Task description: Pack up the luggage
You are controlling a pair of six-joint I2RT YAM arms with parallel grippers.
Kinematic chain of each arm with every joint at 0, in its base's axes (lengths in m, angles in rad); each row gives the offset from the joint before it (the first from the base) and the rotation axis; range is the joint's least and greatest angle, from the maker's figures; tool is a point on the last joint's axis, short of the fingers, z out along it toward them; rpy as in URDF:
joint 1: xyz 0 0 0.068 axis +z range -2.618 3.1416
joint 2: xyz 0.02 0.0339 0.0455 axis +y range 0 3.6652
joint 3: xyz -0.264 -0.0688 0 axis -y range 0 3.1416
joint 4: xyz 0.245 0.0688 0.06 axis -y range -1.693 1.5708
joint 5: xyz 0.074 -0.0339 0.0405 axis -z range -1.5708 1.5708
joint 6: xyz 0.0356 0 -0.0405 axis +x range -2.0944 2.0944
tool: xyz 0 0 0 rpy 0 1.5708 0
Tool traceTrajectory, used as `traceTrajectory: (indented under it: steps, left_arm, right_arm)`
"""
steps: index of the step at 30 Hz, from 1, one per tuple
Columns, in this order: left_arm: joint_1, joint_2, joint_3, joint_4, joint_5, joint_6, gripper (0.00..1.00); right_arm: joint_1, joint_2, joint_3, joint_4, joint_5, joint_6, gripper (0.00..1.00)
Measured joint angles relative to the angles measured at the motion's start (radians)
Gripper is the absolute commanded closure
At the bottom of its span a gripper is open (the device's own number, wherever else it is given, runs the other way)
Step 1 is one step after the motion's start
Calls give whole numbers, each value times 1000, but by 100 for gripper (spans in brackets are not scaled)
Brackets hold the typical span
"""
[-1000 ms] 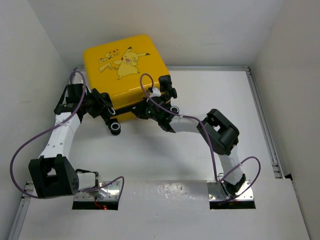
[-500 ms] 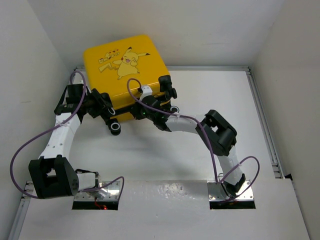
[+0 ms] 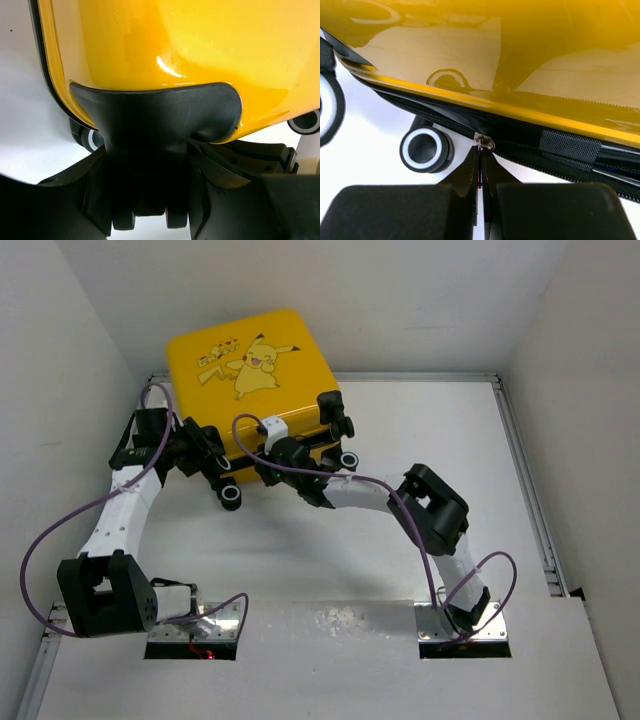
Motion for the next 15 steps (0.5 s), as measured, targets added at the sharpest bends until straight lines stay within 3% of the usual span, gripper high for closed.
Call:
traceTrajectory:
  steps: [6, 12, 15]
  left_arm:
    - [31, 0, 1, -14, 3, 2, 100]
    - [57, 1, 3, -23, 50, 0, 100]
    - [53, 3, 4, -37, 56, 4, 100]
  right_arm:
    - [-53, -44, -95, 27, 3, -19, 100]
    - [-256, -217, -291, 24, -77, -50, 100]
    - [-301, -260, -353, 29, -79, -82, 100]
